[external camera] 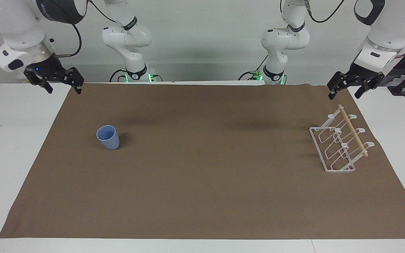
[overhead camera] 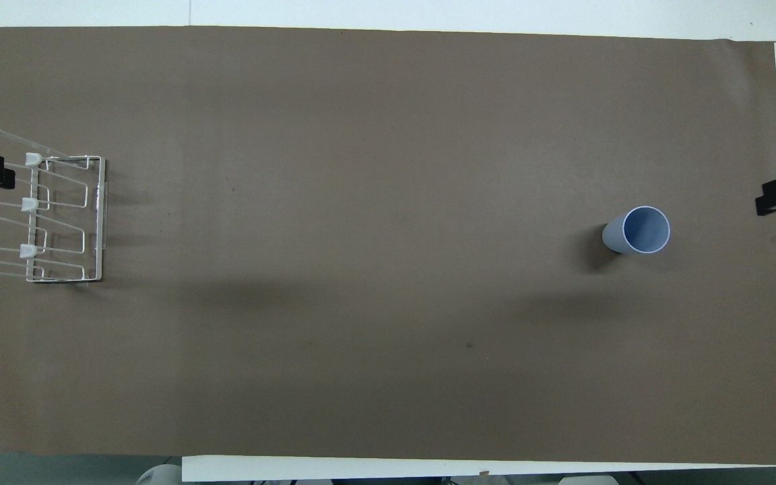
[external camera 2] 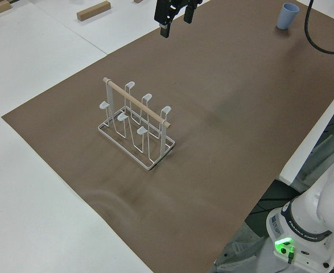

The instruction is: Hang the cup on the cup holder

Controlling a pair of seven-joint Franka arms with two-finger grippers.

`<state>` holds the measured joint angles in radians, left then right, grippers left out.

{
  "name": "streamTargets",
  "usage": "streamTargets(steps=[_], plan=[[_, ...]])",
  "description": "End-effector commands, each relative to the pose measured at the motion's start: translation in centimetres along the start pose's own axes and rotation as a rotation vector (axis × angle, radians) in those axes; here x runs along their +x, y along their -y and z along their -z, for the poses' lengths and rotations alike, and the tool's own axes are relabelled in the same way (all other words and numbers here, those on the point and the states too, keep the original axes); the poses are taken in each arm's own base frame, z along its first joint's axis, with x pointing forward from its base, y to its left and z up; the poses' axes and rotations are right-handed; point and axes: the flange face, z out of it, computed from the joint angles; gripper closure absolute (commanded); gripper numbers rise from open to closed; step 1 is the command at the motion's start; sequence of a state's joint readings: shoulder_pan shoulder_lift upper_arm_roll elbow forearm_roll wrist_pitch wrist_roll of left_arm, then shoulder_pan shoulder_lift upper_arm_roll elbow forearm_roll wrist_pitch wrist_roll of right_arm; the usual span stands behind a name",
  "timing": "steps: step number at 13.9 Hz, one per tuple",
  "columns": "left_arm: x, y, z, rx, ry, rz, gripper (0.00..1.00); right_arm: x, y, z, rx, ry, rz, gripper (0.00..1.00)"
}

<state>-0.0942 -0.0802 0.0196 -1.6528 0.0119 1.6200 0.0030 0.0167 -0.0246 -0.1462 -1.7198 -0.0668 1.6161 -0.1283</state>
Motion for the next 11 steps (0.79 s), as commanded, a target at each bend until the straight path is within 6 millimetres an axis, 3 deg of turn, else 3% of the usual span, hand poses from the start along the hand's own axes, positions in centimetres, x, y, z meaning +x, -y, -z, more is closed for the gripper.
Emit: streamTargets(steps=[1,5,11], plan=[[0.4,0.3,0.6,0.006,-0.014,-0.007,0.0,0.2,0.1,-6.5,0.036,-0.03,0.012,0.0],[0.4,0.3,0.5,0.006,-0.014,-0.005,0.0,0.8,0.8,-14.5,0.034,-0.074,0.014,0.0],[0.3,0.5,0.4,0.007,-0.003,0.002,0.0,0.4,1.6,-19.8,0.047,-0.081,0.022,0.05]])
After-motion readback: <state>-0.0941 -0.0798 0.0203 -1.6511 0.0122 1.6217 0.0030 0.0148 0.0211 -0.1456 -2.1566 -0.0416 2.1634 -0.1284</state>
